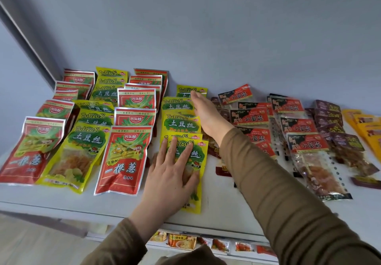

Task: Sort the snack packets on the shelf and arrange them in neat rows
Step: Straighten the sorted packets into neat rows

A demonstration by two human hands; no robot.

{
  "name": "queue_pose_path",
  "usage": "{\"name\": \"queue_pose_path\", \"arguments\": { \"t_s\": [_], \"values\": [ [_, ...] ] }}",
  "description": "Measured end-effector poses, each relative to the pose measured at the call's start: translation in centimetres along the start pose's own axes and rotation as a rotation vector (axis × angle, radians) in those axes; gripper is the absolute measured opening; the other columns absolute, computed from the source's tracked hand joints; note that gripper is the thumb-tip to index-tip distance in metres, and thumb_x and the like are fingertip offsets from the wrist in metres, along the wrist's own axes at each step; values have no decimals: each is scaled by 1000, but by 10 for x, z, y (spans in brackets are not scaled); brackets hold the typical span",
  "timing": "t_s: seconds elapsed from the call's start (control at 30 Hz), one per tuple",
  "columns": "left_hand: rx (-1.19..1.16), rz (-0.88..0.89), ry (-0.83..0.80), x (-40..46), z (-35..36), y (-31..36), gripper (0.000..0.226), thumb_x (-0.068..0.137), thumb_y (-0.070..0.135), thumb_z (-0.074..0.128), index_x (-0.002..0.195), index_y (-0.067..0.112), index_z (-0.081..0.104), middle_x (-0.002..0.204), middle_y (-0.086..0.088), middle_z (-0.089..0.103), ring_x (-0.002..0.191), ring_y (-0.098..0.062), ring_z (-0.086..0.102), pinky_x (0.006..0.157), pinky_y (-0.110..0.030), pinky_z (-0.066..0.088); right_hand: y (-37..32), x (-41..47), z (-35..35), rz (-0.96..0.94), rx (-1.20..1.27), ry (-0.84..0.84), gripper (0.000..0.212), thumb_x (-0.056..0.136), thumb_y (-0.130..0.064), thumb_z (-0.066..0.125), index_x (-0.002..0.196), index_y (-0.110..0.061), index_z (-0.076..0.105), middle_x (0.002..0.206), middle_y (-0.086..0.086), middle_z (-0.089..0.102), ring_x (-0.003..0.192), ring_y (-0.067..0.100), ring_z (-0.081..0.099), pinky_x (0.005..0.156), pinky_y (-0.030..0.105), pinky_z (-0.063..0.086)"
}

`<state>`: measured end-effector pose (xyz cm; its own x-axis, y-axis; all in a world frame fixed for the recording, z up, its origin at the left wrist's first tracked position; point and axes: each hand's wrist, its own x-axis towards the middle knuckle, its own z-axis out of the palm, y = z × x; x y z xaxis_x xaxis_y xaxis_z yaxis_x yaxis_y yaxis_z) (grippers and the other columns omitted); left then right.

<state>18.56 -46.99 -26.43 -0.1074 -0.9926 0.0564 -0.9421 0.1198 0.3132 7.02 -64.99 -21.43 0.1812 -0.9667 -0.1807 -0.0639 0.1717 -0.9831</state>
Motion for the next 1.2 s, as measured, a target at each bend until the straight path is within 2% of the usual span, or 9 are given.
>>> {"name": "queue_pose_path", "arguments": {
  "t_s": [0.1,0.27,0.37,0.5,0.6,0.8,0.97,1.07,1.2],
  "values": [
    [4,-8,-3,0,0,0,74,94,70,23,160,50,-2,171,7,-16,156,-19,-24,125,-51,14,8,8,-6,3,-61,116,51,110,-37,34,155,-13,33,161,5,34,144,20,35,100,28,27],
    [22,-16,-23,2,-1,2,74,95,67,24,161,47,-2,172,3,-13,157,-21,-21,126,-52,10,9,24,-17,27,-23,270,45,108,-18,39,152,-10,36,156,9,41,139,25,42,103,29,36],
    [1,-17,-43,3,-4,1,72,98,66,29,160,49,-4,172,5,-13,157,-19,-21,127,-51,9,2,36,-9,88,34,308,52,98,-12,59,144,-4,36,146,17,49,122,24,55,77,17,45],
    [1,-8,-55,3,-6,2,72,99,64,32,160,49,-5,171,8,-16,155,-17,-25,127,-51,9,-1,49,-5,191,-38,179,92,87,-38,78,152,0,25,155,14,39,138,29,42,105,38,36],
    [6,1,-53,5,-5,1,72,99,63,32,160,50,-4,171,8,-18,155,-16,-27,126,-51,12,2,56,-4,137,-234,83,69,91,-32,75,143,2,46,143,16,53,135,32,49,94,32,39],
    [22,0,-30,22,-5,-2,74,96,69,29,160,49,-3,172,6,-15,155,-20,-26,126,-54,9,-4,66,-12,-28,-274,247,40,100,-21,62,130,4,58,126,19,64,117,33,60,98,39,47],
    [-4,-9,-22,29,-3,-5,73,97,68,30,160,49,-1,172,7,-15,156,-20,-24,124,-56,16,-8,67,-13,37,-331,144,42,104,-19,53,141,0,49,137,18,57,128,32,53,103,37,42],
    [-24,-10,-21,27,-3,-7,74,96,68,28,160,49,-1,171,8,-16,156,-18,-24,125,-53,17,-7,64,-20,-45,-341,253,34,104,-13,51,136,-2,52,133,17,60,110,26,62,89,34,50],
    [-17,-5,-19,27,-4,-6,75,95,68,28,161,47,0,172,5,-13,156,-19,-23,124,-52,21,-5,49,-33,-275,-709,302,42,103,-14,48,143,-4,42,140,15,54,117,26,59,86,27,42]
  ]
}}
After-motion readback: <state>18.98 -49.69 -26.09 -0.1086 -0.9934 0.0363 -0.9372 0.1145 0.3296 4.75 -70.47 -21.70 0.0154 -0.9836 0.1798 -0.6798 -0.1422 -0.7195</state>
